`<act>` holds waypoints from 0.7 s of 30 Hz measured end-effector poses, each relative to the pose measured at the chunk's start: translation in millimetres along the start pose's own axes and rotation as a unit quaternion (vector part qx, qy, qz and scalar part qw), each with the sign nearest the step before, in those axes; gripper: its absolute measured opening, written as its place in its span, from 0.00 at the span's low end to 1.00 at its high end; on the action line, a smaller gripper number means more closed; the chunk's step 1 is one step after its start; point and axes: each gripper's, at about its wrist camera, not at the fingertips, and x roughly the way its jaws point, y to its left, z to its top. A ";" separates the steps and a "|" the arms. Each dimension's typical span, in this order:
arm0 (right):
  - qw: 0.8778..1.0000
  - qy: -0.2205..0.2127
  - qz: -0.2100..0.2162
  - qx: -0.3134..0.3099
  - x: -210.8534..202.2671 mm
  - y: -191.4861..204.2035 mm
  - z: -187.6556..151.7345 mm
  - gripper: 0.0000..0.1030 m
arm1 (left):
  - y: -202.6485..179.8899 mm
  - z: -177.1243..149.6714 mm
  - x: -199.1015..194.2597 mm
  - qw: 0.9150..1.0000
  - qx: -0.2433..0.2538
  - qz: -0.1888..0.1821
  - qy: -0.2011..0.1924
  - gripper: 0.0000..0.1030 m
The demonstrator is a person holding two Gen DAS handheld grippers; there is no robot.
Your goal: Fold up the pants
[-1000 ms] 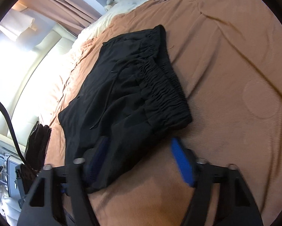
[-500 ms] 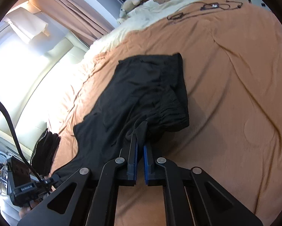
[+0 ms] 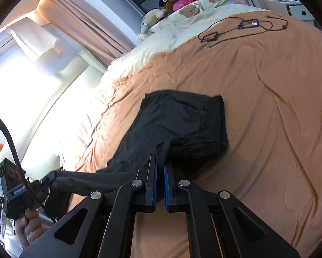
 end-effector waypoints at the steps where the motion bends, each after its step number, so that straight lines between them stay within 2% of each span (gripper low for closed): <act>1: 1.000 -0.001 -0.002 0.001 2.7 1.2 4.0 0.02 | -2.2 8.6 3.7 1.000 0.002 0.000 -0.001 0.03; 7: 1.000 -0.003 0.000 0.015 24.2 3.4 28.6 0.02 | -11.6 57.7 34.1 1.000 0.010 0.002 -0.008 0.03; 14: 0.999 -0.007 -0.001 0.035 54.5 1.1 52.6 0.02 | -17.2 102.7 78.0 1.000 0.021 0.014 -0.005 0.03; 21: 0.998 -0.003 0.000 0.065 99.8 -17.6 75.0 0.02 | -7.9 137.5 134.8 0.999 0.027 0.035 0.010 0.03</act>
